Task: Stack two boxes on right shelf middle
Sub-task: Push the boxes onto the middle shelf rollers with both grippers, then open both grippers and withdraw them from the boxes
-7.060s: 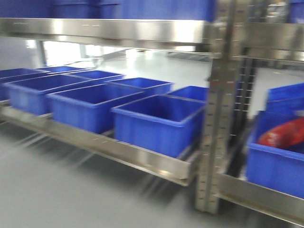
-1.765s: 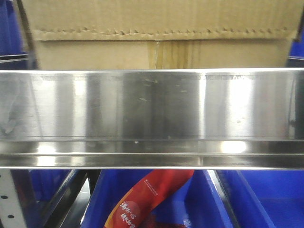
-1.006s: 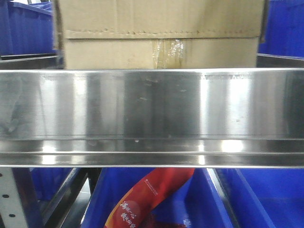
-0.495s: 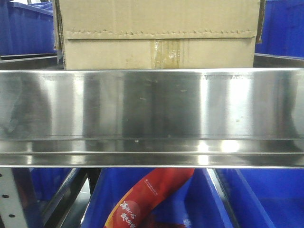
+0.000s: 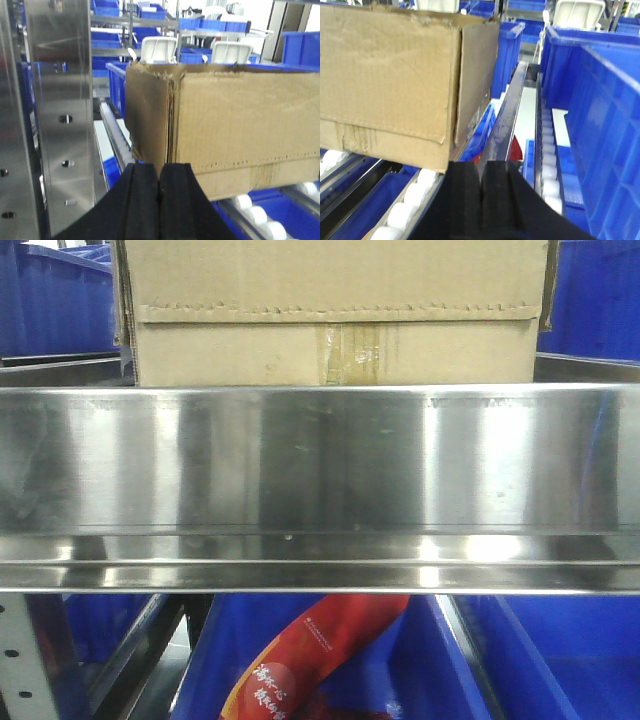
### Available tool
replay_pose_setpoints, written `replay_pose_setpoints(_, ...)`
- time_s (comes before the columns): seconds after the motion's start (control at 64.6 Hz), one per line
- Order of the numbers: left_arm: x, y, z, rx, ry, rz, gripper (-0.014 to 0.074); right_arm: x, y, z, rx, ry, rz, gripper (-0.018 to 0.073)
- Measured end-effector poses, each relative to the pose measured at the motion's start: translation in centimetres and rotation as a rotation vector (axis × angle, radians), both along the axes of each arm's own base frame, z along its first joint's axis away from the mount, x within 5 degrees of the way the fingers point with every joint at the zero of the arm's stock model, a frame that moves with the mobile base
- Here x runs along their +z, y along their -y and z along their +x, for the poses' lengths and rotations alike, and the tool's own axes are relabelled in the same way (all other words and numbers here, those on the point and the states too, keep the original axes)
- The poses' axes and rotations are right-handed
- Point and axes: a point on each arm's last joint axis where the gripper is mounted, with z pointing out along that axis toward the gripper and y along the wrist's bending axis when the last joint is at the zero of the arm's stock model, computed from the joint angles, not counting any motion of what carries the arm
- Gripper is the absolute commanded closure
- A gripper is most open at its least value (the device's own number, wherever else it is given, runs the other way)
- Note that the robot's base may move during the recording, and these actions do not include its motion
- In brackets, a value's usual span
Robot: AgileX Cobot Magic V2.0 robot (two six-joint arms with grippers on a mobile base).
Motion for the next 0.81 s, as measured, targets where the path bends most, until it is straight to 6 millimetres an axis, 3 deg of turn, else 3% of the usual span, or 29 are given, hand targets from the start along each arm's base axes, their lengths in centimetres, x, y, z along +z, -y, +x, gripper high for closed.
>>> replay_pose_setpoints(0.635,0.0,-0.3,-0.4,0.019,-0.002,0.000,0.0708,0.1,0.0,0.0,-0.002,0.012,0.003,0.0721)
replay_pose_setpoints(0.805,-1.6,-1.4,-1.7,0.127,0.001,0.018,0.0708,0.1,0.0,0.0,-0.002,0.012,0.003,0.0721)
